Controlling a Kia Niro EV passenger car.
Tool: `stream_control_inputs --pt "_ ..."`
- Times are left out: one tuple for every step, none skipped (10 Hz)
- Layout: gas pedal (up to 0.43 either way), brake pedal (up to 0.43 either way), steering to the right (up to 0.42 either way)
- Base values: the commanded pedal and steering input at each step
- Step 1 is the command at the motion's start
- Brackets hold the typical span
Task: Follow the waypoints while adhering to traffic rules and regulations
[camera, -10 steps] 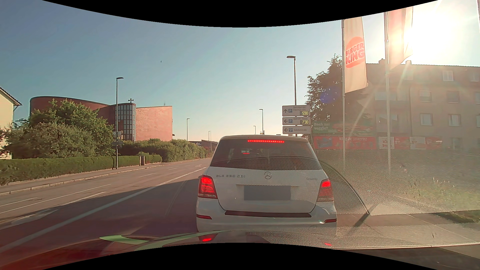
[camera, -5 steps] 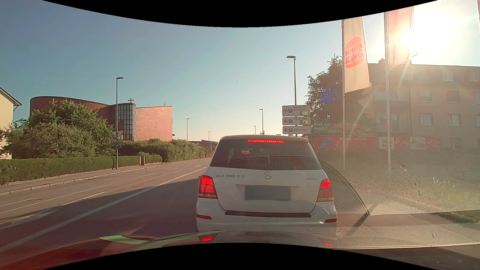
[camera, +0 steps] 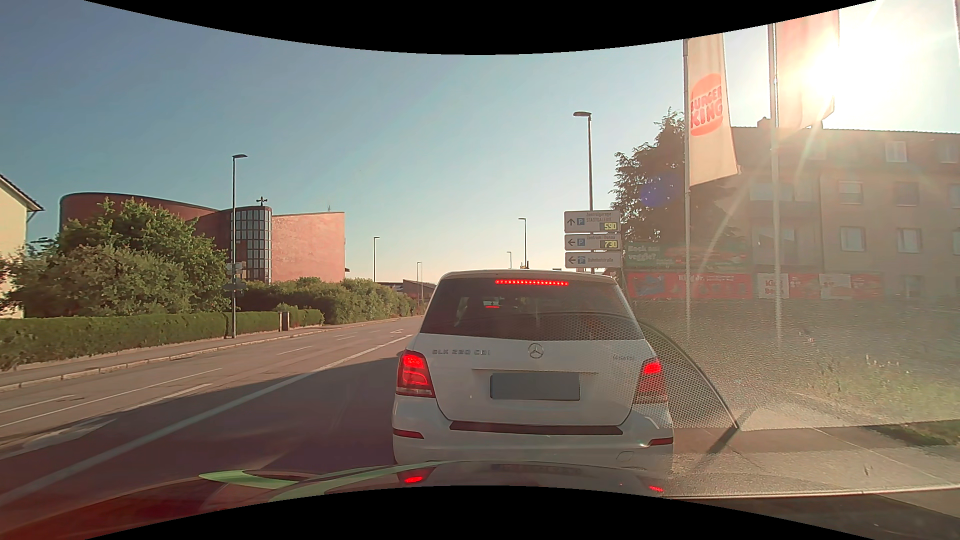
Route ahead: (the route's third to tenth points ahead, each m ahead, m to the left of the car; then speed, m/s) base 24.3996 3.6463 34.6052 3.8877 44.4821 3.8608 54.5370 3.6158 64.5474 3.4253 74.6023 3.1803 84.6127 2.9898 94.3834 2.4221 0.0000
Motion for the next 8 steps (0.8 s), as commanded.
stream_control_inputs --pt "0.0 0.28 -0.003" --pt "0.0 0.287 -0.003" --pt "0.0 0.287 -0.003" --pt "0.0 0.28 -0.004" --pt "0.0 0.287 -0.003" --pt "0.0 0.28 -0.003" --pt "0.0 0.287 -0.003" --pt "0.0 0.28 -0.003"
